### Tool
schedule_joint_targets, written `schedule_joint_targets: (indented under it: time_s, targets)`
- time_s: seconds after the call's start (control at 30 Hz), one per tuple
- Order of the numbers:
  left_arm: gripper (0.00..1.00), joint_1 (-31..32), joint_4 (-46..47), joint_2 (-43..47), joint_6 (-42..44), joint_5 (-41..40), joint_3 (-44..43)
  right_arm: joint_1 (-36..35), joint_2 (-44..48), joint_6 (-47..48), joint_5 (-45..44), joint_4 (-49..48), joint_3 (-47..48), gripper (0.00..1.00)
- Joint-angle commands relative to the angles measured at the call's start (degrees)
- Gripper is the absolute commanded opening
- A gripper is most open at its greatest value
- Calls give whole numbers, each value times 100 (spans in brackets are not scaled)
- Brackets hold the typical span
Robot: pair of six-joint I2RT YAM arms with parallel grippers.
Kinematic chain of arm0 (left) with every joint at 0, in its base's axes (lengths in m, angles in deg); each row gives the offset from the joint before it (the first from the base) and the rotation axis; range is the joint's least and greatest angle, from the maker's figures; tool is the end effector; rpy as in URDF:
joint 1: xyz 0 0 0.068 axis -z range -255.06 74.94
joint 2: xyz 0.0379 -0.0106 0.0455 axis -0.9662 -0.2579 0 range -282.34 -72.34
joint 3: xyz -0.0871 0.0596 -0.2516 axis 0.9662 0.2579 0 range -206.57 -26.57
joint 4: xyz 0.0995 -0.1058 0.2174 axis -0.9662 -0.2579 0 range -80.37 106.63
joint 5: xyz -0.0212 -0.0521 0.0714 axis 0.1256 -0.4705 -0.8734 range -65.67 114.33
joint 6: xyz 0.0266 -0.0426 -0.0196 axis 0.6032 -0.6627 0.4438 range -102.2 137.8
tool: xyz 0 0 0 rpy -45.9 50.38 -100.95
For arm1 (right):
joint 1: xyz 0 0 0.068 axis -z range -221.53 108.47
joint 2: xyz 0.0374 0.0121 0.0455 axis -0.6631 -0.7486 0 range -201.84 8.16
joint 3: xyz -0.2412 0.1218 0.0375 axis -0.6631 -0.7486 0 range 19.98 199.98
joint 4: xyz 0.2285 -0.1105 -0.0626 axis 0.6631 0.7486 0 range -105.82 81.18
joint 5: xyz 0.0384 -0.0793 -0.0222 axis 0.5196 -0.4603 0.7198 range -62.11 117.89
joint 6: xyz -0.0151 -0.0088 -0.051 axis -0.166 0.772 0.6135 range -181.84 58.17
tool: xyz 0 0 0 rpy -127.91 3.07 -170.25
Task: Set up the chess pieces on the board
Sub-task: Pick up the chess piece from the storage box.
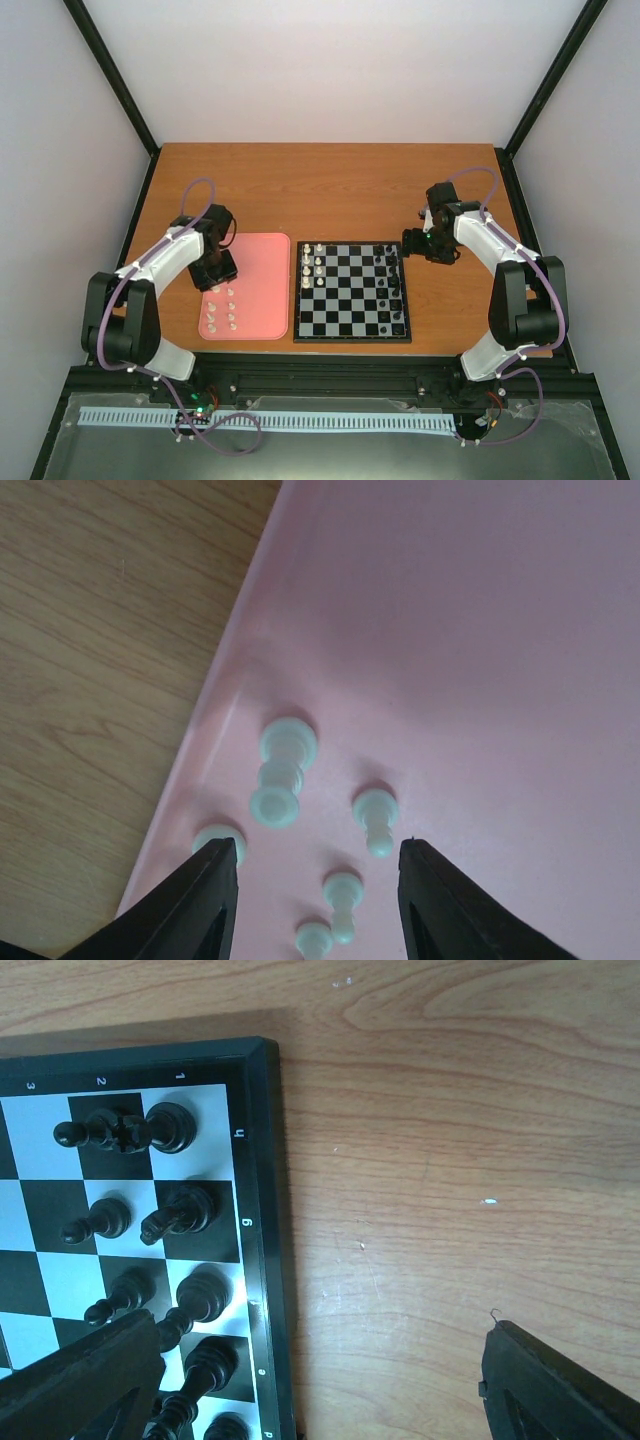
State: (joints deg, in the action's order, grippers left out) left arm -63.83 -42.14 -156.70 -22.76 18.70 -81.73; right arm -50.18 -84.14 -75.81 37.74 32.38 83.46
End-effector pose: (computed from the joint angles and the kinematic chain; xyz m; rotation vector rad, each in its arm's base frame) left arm 0.2371 -0.0434 0.1998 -0.7785 2.9643 0.1117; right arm 0.2943 0.0509 0.2056 0.1080 2.9352 0.3136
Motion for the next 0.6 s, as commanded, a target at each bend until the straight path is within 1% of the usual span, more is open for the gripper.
schedule_joint_targets:
  time_s: [0.0, 0.13, 0.37, 0.5, 0.57]
  targets:
    - [47, -252, 230, -182, 159, 124, -78, 12, 5, 27, -74, 64, 65, 100]
    - [47, -503, 433, -241, 158, 278, 46, 8, -6, 18, -102, 75, 71, 100]
    - [45, -560, 596, -616, 269, 371, -33, 12, -78, 20, -143, 125, 202, 100]
    - [42, -560, 699, -700, 291, 380, 52, 12, -54, 1, -181, 145, 190, 100]
    - [37, -558, 724, -739, 300, 373, 66, 11, -31, -21, -181, 137, 139, 100]
